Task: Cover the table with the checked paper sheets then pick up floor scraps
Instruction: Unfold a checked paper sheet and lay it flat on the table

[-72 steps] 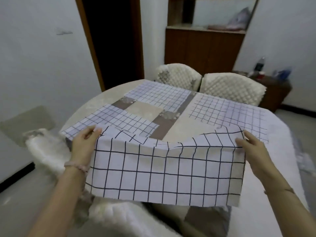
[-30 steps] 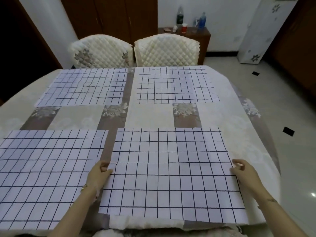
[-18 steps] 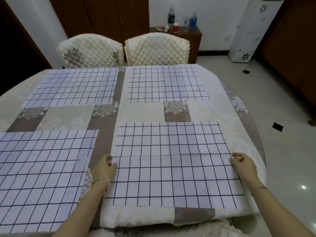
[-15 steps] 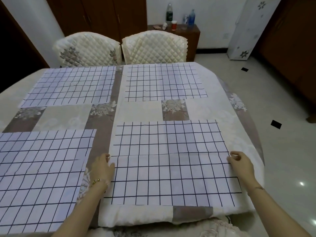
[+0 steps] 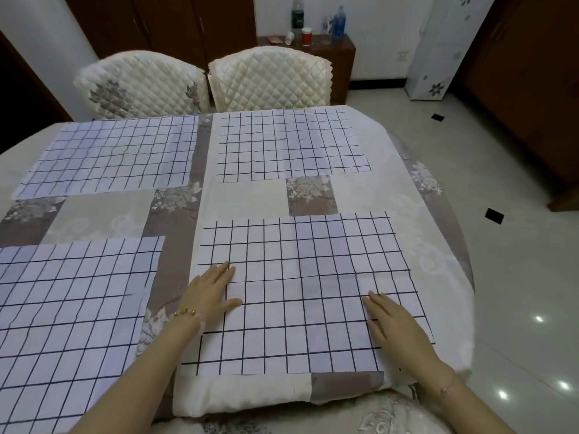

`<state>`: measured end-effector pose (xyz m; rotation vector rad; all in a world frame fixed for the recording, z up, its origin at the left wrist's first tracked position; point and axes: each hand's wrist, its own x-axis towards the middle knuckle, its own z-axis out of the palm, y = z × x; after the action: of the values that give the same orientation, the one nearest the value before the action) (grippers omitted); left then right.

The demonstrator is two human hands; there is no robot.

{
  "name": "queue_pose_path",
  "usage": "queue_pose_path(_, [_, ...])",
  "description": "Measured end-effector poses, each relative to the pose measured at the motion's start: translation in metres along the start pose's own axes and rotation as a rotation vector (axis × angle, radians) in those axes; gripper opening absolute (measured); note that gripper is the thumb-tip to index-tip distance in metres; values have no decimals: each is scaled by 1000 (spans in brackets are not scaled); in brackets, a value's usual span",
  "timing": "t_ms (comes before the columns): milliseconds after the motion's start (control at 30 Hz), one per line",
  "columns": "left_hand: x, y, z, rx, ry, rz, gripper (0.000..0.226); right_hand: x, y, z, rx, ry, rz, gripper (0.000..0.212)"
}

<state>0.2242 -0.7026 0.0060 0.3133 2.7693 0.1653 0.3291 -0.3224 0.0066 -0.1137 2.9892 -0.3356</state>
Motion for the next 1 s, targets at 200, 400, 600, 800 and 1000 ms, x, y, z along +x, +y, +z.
queue_pose_path(200, [-2,1,-12,51,-158,-35,95,-11,5,1,0,-135,18,52])
queue_pose_path(400, [-4,3,-12,50,-202,-48,99,-13,1,-4,1,-157,44,52])
queue_pose_path(600, [-8,6,-18,27,-171,-52,96,-13,-2,-12,59,-163,49,51])
queue_pose_path(800, [-45,31,-25,-234,117,-27,57,-14,-10,-44,480,-61,275,33])
queue_pose_path(1000, [-94,55,-25,-695,167,-71,11,-44,-9,-60,774,119,425,15])
